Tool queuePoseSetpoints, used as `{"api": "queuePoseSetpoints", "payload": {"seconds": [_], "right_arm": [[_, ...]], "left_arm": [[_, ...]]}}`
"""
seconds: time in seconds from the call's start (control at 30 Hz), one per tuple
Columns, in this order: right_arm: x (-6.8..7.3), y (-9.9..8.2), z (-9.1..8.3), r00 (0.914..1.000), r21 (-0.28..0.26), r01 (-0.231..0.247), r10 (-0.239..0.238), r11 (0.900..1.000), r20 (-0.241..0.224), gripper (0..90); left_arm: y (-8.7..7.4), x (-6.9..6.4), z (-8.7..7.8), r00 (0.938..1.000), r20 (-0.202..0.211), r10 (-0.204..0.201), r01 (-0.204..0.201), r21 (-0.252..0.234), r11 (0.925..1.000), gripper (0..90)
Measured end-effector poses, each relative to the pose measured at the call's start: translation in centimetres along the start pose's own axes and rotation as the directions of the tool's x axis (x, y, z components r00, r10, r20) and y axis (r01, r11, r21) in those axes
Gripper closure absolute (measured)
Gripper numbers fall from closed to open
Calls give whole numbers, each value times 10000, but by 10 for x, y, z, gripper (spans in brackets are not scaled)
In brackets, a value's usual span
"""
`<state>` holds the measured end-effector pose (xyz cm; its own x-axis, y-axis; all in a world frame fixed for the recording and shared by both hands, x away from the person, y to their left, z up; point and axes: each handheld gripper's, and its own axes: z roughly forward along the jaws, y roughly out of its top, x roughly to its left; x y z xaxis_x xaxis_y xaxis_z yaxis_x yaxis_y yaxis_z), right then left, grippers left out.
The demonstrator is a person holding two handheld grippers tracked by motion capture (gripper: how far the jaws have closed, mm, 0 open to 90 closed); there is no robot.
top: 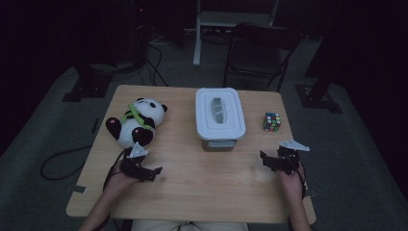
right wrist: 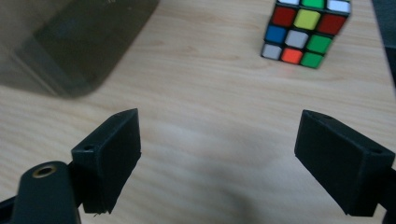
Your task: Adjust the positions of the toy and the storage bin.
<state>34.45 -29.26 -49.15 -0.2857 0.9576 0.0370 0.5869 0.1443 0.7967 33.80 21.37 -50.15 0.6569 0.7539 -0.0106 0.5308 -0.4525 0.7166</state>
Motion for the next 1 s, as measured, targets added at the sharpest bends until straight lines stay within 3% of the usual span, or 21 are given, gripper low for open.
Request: {"api": "queuePoseSetpoints", "payload": {"seconds": [0.1,0.23,0.47,0.67,0.83,1.0], "right_arm": [[4,8,9,9997,-44,-69,68,10000,-242,142],[6,18,16,9999,-111,61,-63,9999,-161,142],[7,37,24,9997,-471,125,-134,9988,-198,143],[5,52,28,9997,-578,180,-189,9982,-146,143],[4,61,31,9997,-673,196,-208,9975,-162,143],[3,76,40,9987,-591,409,-426,9974,-265,160]], "left_arm": [[19,-3,9,9996,99,274,-273,-81,9996,11],[39,-3,17,9992,-1,402,-402,-116,9991,11],[74,-8,38,9978,301,594,-584,-303,9978,11],[99,-27,41,9942,689,830,-776,-779,9939,11],[119,-27,40,9957,168,915,-892,-1083,9901,11],[137,-13,51,9977,-484,476,-529,-1151,9919,11]]}}
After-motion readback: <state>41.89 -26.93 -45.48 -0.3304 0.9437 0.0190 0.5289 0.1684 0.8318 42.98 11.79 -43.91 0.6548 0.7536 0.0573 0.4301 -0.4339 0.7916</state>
